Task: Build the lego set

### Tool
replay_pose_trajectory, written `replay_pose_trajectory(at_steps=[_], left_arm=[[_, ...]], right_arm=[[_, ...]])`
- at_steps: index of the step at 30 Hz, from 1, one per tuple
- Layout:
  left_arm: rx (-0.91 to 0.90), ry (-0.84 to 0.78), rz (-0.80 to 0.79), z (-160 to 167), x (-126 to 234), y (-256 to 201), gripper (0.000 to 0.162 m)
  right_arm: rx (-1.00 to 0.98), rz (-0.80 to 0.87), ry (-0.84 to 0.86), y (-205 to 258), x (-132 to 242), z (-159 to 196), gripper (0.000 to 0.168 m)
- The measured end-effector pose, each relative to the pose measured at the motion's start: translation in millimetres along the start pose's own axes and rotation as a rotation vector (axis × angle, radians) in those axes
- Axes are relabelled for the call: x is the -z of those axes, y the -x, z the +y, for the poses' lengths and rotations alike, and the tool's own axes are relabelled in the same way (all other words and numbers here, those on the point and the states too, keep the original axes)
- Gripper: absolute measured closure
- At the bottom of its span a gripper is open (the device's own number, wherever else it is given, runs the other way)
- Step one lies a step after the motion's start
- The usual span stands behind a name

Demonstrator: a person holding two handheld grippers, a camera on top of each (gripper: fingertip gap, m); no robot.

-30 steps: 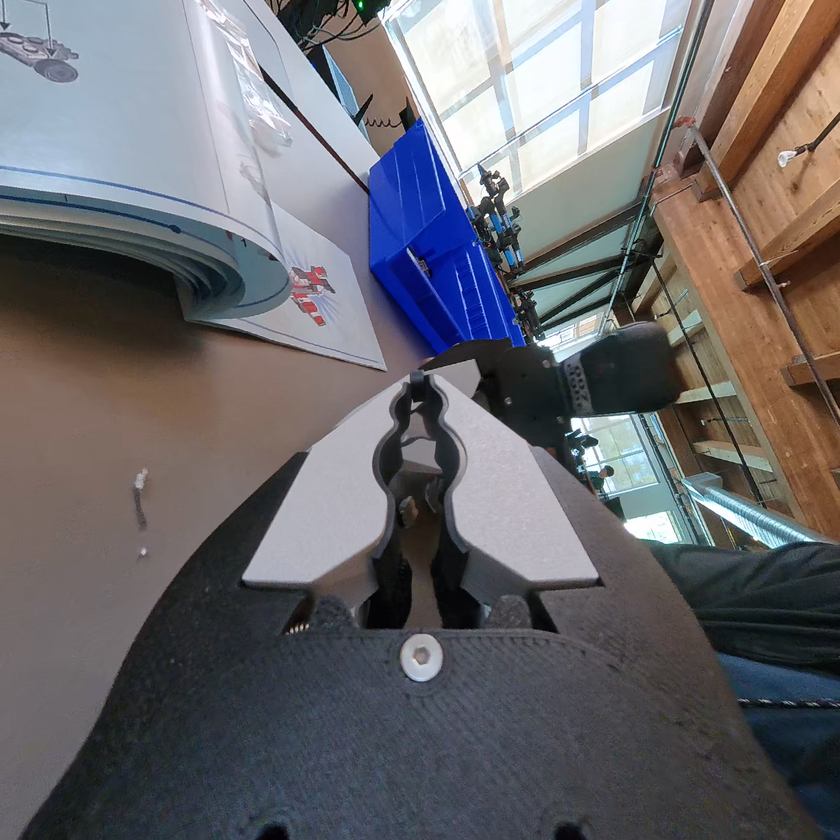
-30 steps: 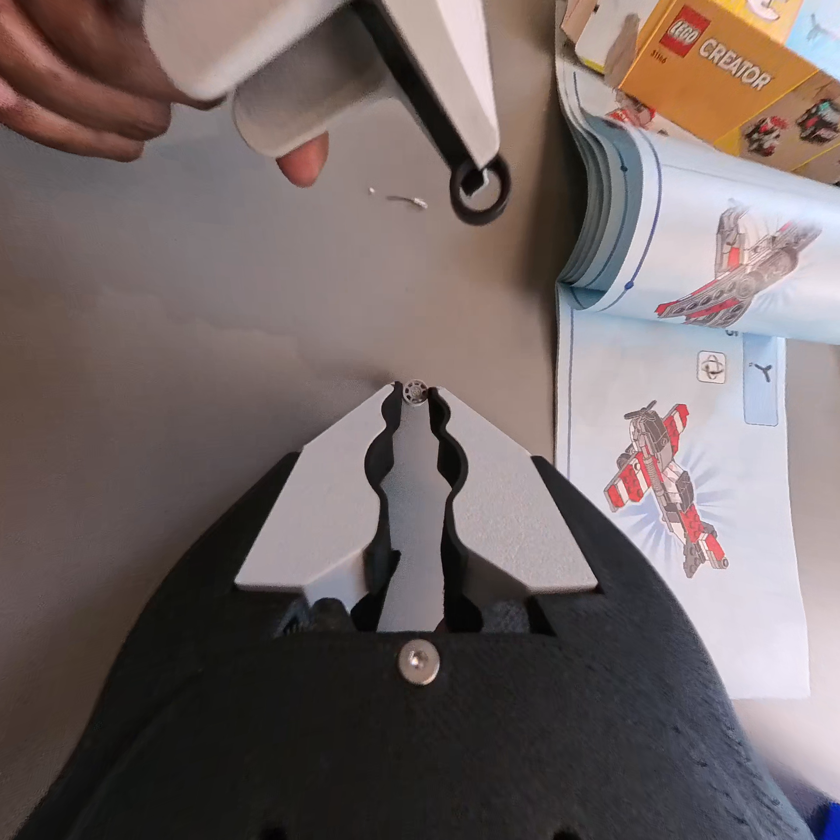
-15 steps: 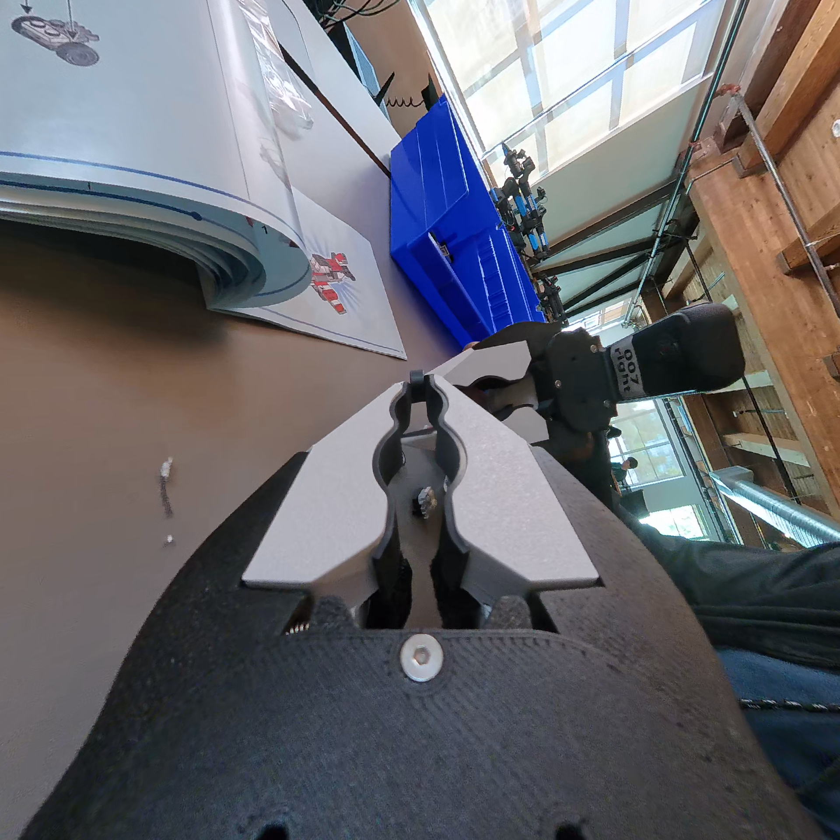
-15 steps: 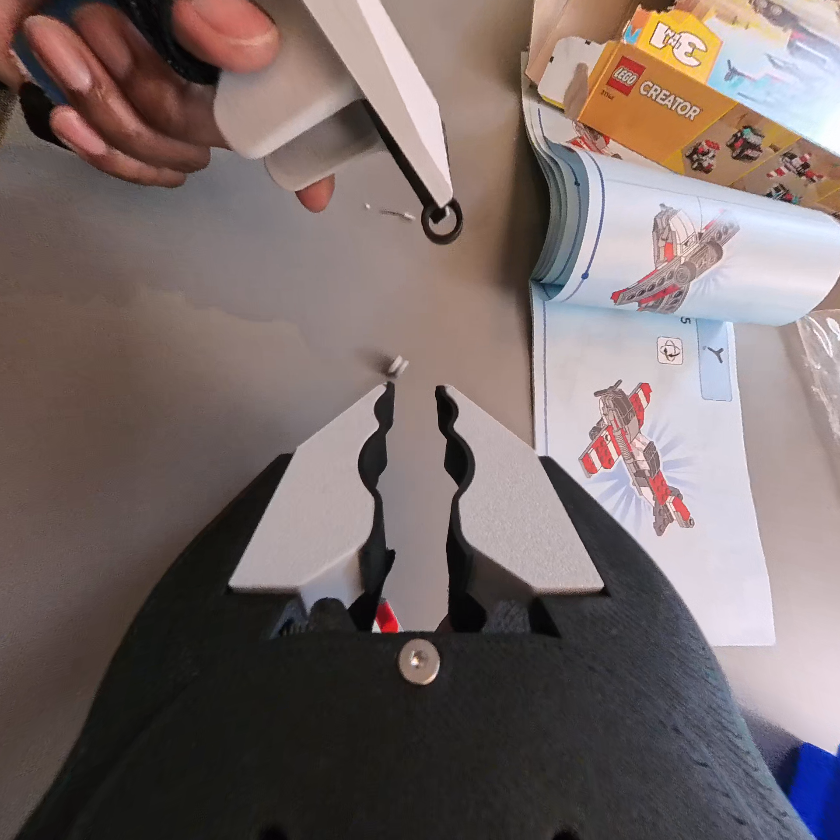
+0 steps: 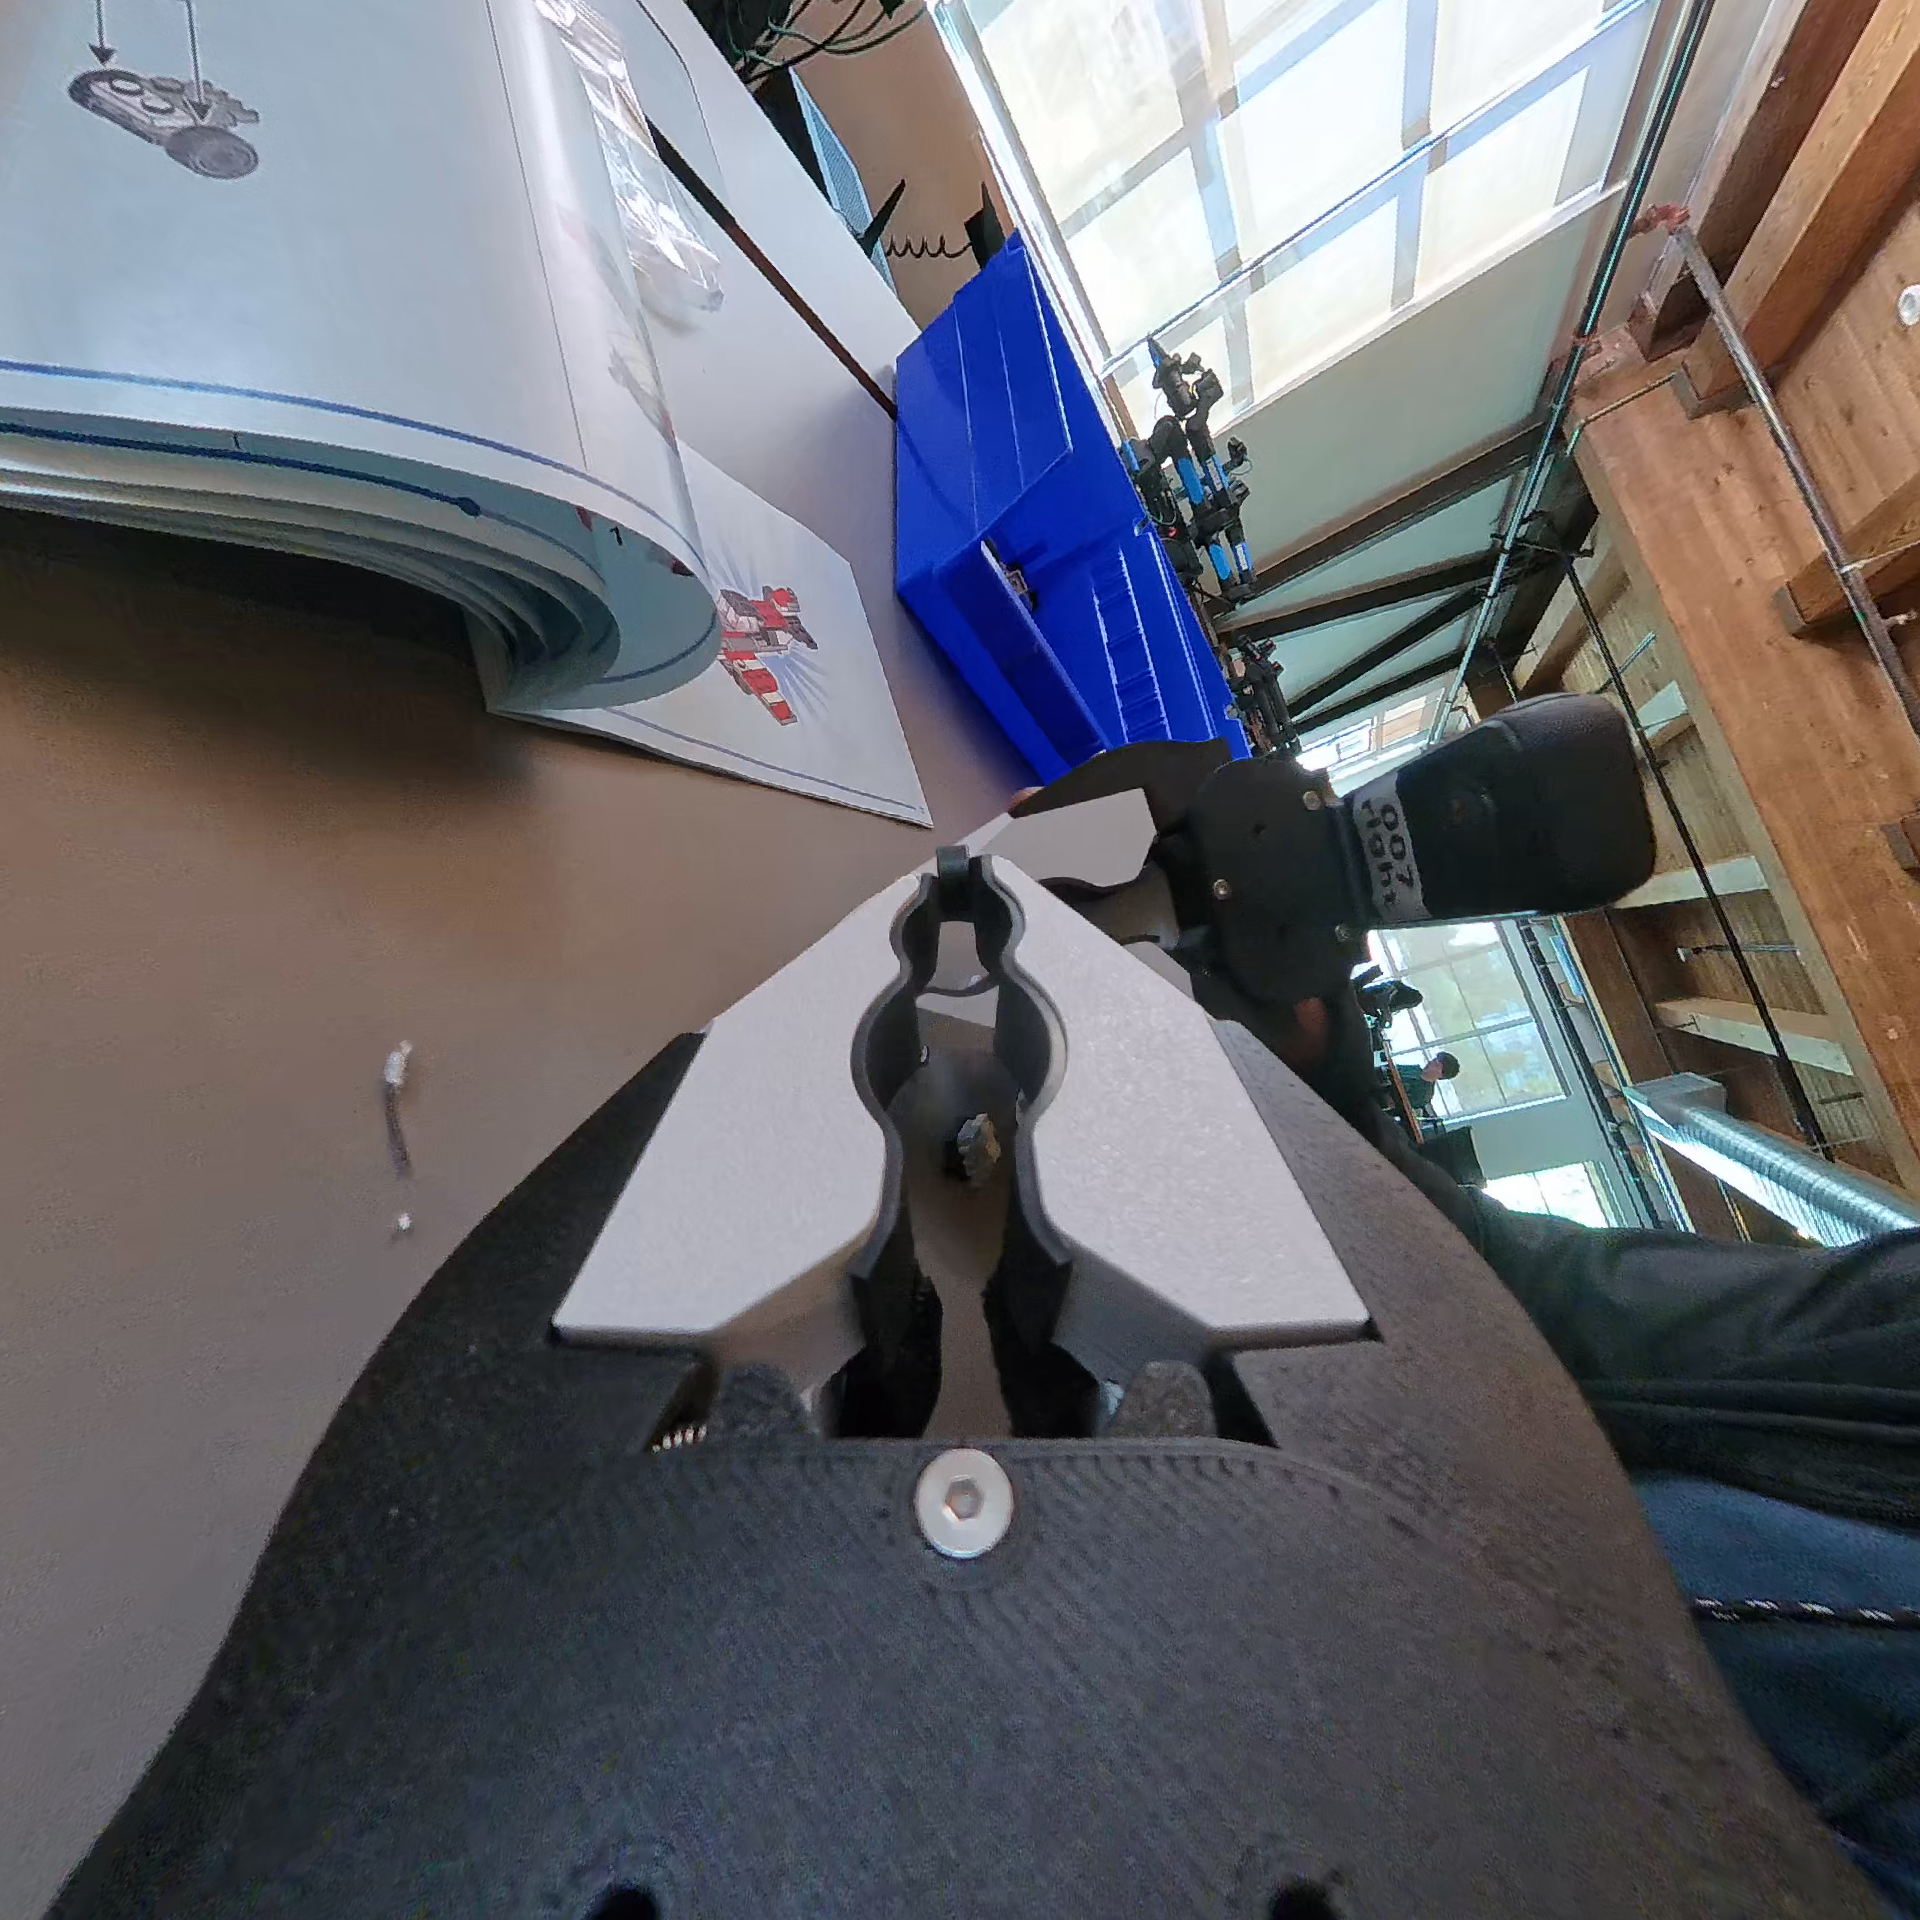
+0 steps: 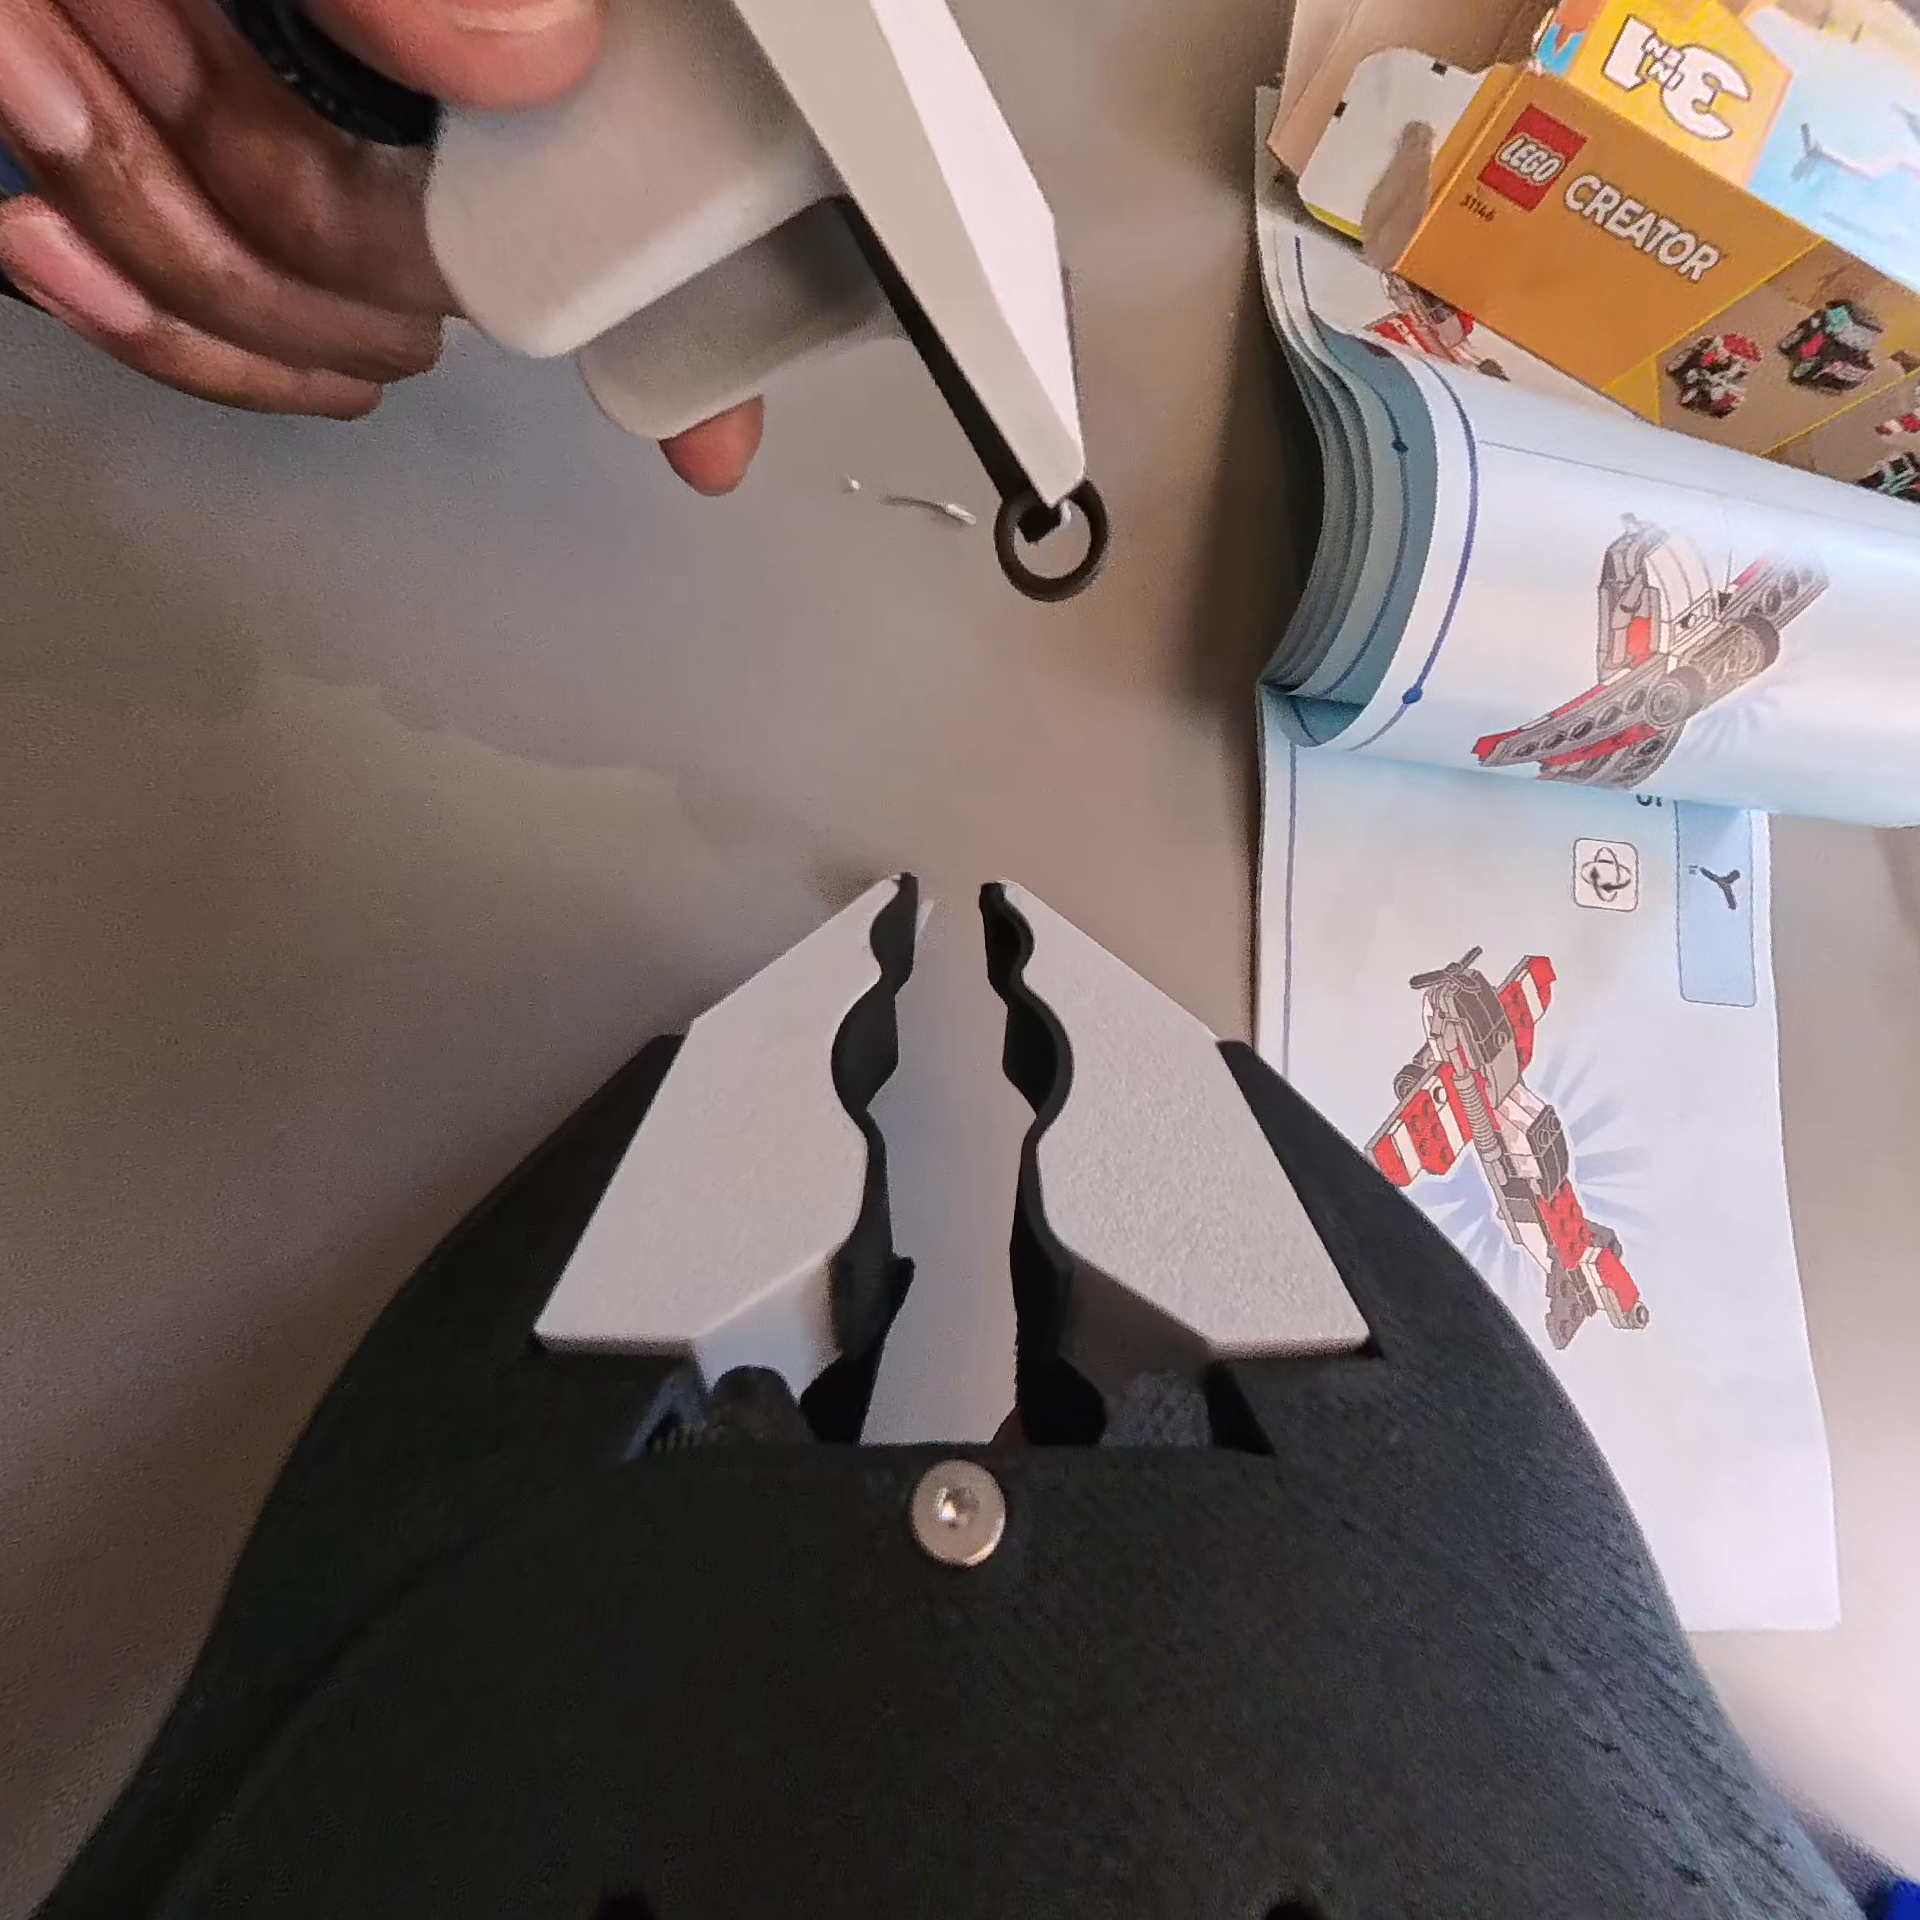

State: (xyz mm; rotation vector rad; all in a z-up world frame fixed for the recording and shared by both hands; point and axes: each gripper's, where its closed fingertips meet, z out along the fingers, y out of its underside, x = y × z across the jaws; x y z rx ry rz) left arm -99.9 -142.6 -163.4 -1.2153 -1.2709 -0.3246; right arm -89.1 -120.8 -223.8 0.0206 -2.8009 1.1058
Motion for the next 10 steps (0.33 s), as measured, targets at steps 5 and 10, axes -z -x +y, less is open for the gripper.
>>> replay_pose_trajectory(at_steps=[5,10], left_arm=[[-0.003,-0.001,0.003,-0.6,0.3,-1.1,0.156],[-0.007,-0.006,0.001,-2.0,1.8,-1.4,0.156]], right_arm=[[-0.01,0.004,0.032,-4.0,-2.8,8.5,0.156],[-0.028,0.019,0.029,-9.6,0.5,11.7,0.157]])
